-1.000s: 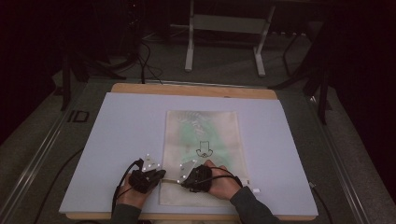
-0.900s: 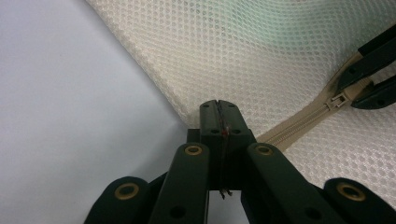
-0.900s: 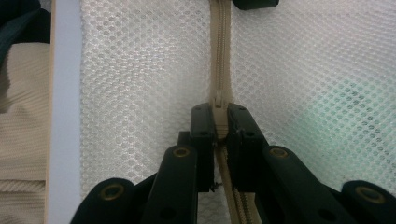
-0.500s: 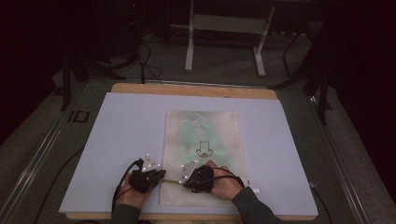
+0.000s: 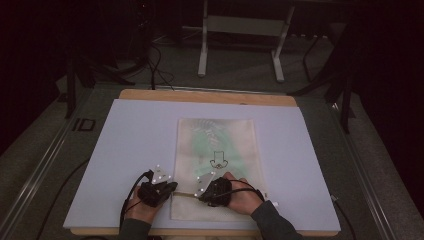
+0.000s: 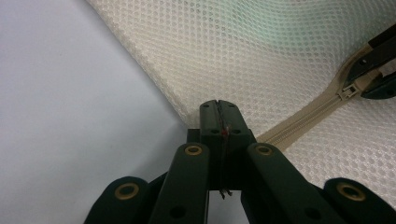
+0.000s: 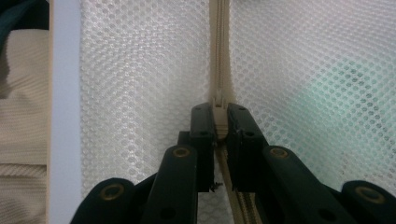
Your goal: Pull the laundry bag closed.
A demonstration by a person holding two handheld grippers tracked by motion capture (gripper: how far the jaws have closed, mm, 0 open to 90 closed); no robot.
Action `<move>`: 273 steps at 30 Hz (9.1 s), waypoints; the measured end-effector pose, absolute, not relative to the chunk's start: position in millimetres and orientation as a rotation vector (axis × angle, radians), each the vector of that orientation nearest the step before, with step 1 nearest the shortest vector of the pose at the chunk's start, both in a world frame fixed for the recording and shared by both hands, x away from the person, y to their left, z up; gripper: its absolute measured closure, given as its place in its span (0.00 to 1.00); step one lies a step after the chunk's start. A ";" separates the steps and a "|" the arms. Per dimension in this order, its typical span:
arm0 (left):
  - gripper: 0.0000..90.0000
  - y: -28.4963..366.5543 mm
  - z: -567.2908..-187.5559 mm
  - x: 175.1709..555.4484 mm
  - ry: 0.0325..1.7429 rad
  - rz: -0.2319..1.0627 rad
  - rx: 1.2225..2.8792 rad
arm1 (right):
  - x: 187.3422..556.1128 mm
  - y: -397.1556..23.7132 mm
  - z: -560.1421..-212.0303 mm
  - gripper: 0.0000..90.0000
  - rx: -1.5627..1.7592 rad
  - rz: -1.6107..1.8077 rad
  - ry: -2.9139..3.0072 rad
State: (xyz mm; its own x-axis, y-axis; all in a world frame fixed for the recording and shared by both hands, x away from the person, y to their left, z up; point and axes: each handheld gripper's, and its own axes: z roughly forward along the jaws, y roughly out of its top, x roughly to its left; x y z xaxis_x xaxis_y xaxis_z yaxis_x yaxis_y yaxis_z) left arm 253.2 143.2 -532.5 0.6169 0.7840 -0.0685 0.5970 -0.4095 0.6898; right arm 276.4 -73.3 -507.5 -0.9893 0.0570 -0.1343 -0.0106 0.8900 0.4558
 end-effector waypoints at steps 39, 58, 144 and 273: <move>0.99 143.3 -532.4 253.0 1.081 0.348 2.148 | 273.1 -94.9 -505.1 0.91 0.071 0.685 2.902; 0.99 143.6 -532.8 252.9 1.082 0.344 2.140 | 271.2 -106.8 -505.9 0.91 0.100 0.685 2.904; 0.99 144.3 -532.7 252.0 1.082 0.337 2.139 | 267.7 -145.3 -495.9 0.91 0.160 0.663 2.894; 0.99 145.2 -532.9 251.5 1.068 0.337 2.138 | 264.8 -264.8 -495.9 0.81 0.527 0.722 2.851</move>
